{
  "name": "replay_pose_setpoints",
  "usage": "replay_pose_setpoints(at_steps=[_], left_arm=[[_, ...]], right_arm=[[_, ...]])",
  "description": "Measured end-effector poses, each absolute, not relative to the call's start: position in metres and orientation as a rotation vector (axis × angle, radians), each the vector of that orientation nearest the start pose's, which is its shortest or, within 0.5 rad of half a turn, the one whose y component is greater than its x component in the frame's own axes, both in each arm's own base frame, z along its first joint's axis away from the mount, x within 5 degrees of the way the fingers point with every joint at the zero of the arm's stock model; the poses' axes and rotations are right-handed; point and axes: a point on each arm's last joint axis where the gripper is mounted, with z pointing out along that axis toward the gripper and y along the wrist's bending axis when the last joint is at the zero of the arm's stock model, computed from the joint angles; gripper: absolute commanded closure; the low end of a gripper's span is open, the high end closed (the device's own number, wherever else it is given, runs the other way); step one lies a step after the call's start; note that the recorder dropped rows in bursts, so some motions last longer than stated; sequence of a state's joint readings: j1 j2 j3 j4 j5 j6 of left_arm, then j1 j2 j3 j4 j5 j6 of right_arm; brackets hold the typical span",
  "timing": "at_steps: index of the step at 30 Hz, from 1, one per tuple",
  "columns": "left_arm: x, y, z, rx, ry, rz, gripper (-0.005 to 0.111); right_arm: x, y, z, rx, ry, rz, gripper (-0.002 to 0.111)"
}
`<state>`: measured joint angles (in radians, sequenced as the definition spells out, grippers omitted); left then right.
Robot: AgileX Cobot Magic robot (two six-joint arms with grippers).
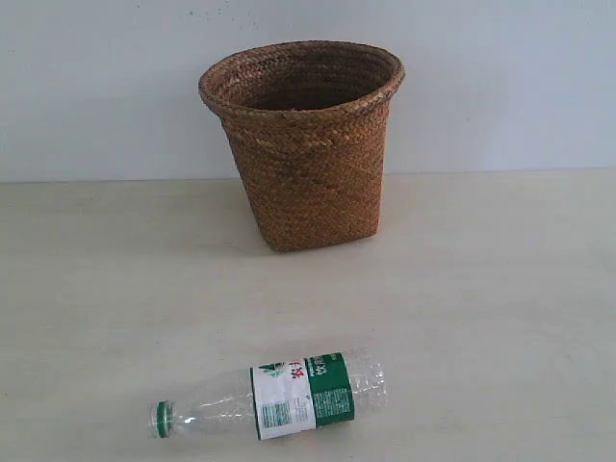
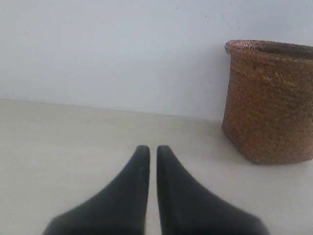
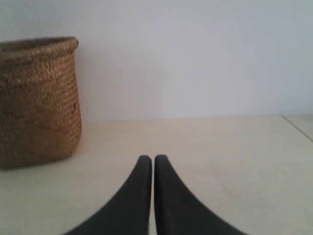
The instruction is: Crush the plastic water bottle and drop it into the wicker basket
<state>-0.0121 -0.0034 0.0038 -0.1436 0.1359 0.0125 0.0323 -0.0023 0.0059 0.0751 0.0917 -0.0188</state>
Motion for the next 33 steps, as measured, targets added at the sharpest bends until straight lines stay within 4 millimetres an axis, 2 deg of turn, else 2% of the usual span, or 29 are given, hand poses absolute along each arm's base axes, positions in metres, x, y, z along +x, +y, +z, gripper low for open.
replay_pose_setpoints(at_steps=[5,7,10,14,19,27,33], left_arm=[[0.056,-0.001,0.208,-0.111,1.528,-0.148,0.102],[0.056,0.000,0.216,-0.161,1.440,-0.189,0.102],[0.054,0.002,0.224,-0.216,1.338,-0.241,0.102],[0.053,0.003,0.239,-0.256,1.248,-0.294,0.102],[0.059,0.003,0.277,-0.234,1.214,-0.281,0.102],[0.100,0.001,0.336,-0.206,1.281,-0.244,0.102],[0.144,-0.001,0.363,-0.133,1.397,-0.173,0.102]], right_arm=[[0.055,0.001,0.218,0.105,1.416,0.164,0.108],[0.054,0.000,0.225,0.136,1.331,0.199,0.108],[0.052,0.000,0.236,0.142,1.293,0.211,0.108],[0.053,0.000,0.266,0.139,1.261,0.212,0.108],[0.067,0.001,0.306,0.115,1.274,0.178,0.108],[0.111,0.002,0.351,0.074,1.363,0.118,0.108],[0.148,0.004,0.370,0.023,1.474,0.066,0.108]])
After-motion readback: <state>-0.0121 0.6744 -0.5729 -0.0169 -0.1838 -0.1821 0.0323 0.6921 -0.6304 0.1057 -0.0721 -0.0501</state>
